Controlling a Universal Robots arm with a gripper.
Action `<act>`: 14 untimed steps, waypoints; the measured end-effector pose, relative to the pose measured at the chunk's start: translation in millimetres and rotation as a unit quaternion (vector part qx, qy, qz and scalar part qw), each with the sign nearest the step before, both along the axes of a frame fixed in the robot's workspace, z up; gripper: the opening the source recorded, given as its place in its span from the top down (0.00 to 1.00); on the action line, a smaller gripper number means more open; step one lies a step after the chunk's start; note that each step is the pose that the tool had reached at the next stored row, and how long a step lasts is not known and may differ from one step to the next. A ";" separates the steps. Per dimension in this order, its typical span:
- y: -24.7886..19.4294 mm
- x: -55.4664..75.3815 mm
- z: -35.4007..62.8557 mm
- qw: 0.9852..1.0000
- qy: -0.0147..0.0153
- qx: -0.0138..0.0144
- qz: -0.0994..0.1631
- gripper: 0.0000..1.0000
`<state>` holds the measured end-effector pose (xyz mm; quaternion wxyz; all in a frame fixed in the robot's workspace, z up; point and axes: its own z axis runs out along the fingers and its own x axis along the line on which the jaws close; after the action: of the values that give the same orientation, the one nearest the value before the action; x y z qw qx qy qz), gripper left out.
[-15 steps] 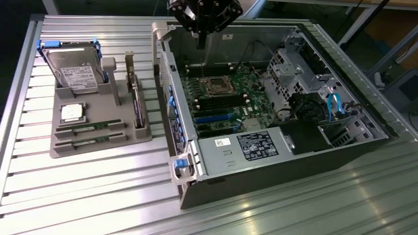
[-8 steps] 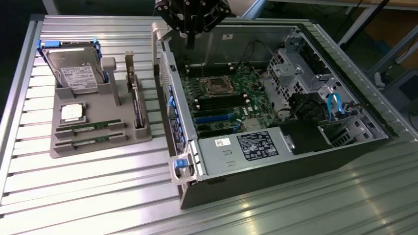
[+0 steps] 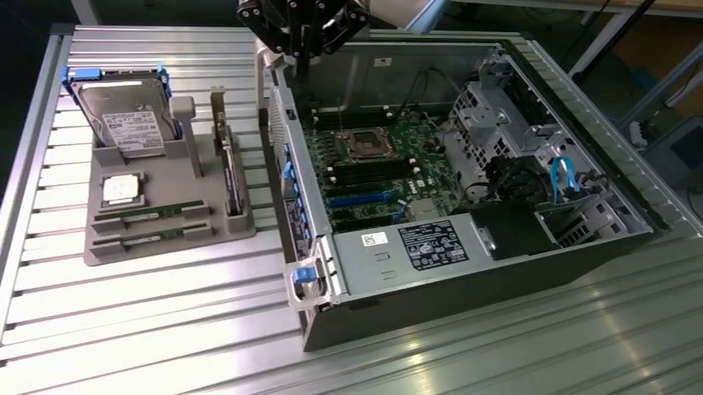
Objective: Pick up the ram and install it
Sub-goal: 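Reach for the ram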
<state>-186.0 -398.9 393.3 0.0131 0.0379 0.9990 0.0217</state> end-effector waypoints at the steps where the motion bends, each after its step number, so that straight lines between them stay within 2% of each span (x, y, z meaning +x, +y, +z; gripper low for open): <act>1: 0.0 -2.9 0.0 1.000 0.000 0.000 0.000 0.90; 14: 0.0 -39.5 -0.1 1.000 0.000 0.000 0.000 0.90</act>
<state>-225.5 -398.9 393.2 0.0131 0.0379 0.9990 0.0217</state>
